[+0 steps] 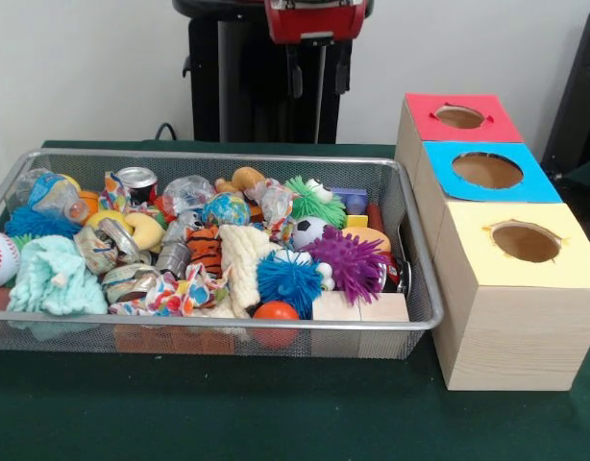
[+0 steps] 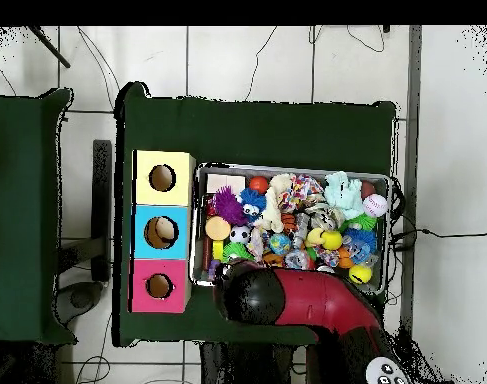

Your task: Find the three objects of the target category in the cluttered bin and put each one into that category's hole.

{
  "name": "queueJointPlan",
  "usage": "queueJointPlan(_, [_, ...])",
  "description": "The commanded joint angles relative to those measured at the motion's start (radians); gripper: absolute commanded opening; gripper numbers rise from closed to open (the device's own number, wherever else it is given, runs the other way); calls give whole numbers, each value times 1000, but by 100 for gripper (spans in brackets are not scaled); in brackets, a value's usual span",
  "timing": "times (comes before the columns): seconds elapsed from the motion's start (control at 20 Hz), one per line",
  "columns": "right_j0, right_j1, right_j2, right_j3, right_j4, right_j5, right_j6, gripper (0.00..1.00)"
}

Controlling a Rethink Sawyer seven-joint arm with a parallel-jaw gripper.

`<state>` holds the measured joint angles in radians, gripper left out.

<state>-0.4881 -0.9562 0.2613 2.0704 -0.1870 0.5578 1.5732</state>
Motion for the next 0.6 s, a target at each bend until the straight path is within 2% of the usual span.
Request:
queueJointPlan(0.05, [-57,67,110,-124,-95,-2,-127,100])
queueJointPlan(0.15, [-75,66,118,-136,-108,12,-136,100])
queueJointPlan(0.4, [-111,-6,119,-150,-129,79,-150,100])
queueJointPlan(0.6, [-143,-17,120,-160,-152,85,-154,100])
